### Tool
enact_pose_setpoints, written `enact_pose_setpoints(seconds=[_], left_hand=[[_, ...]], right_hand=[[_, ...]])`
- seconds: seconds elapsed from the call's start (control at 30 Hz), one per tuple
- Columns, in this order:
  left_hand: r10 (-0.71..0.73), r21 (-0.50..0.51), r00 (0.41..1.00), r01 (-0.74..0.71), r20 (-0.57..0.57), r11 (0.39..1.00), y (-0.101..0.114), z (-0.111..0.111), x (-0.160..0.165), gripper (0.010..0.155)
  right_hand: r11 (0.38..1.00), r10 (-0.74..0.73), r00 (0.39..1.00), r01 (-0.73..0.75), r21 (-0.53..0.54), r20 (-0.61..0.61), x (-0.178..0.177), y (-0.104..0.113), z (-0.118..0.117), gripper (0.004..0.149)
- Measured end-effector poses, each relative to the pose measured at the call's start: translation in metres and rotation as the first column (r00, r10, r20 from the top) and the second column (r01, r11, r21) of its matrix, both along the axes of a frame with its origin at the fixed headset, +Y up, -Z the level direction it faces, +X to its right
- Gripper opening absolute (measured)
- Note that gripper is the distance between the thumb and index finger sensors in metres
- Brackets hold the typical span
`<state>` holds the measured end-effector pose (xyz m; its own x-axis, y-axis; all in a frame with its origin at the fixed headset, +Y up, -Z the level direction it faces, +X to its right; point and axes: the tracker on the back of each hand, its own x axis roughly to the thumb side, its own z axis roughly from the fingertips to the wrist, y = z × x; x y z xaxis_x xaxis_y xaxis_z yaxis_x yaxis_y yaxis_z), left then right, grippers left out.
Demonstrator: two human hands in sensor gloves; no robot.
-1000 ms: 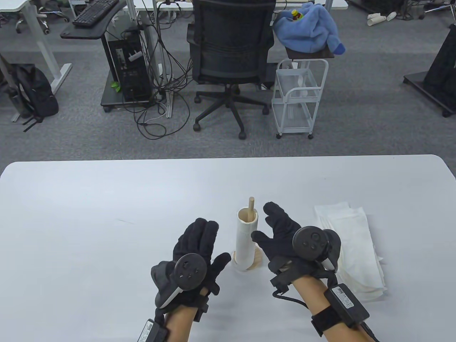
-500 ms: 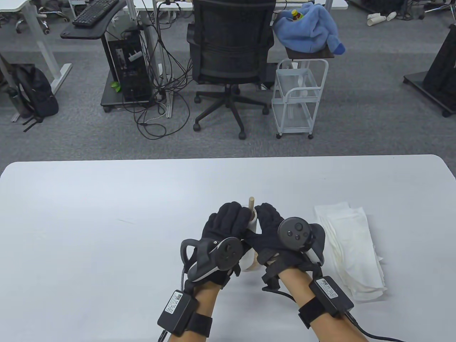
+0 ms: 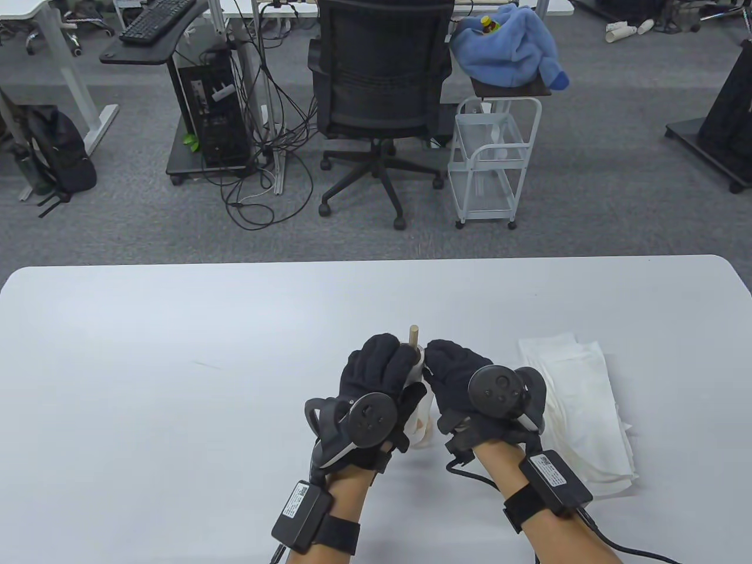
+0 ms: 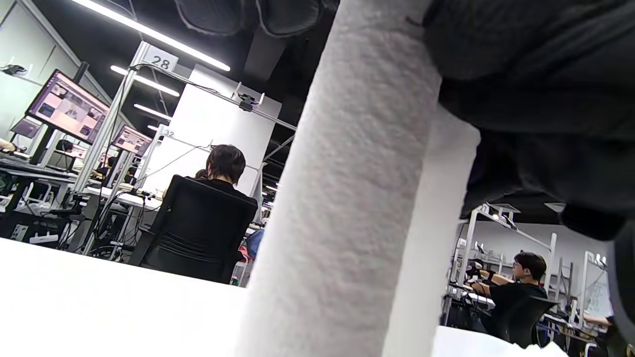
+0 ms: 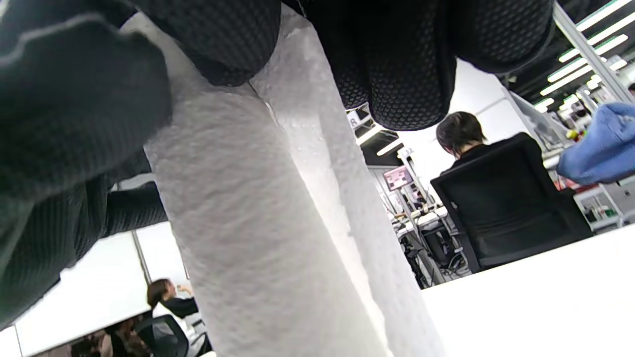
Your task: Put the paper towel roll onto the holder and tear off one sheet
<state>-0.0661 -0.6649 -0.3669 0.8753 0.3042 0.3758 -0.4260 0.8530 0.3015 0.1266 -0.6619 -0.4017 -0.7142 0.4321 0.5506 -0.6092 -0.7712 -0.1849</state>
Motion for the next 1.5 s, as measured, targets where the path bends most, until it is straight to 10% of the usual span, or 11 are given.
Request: enact_pose_setpoints(seconds=[0.8, 1.5], left_hand=[[-0.027, -0.022, 0.999, 0.028, 0.041, 0.999, -0.004, 0.000, 0.000, 0.066], [-0.036, -0.023, 0.999, 0.037, 0.030, 0.999, -0.004, 0.000, 0.005, 0.066]], right_hand=[[0.927, 0.326, 0.945, -0.328, 0.181, 0.040, -0.002, -0.029, 0.025, 0.042], [0.953, 0.294, 0.955, -0.296, 0.059, 0.031, 0.001, -0.046, 0.021, 0.040]])
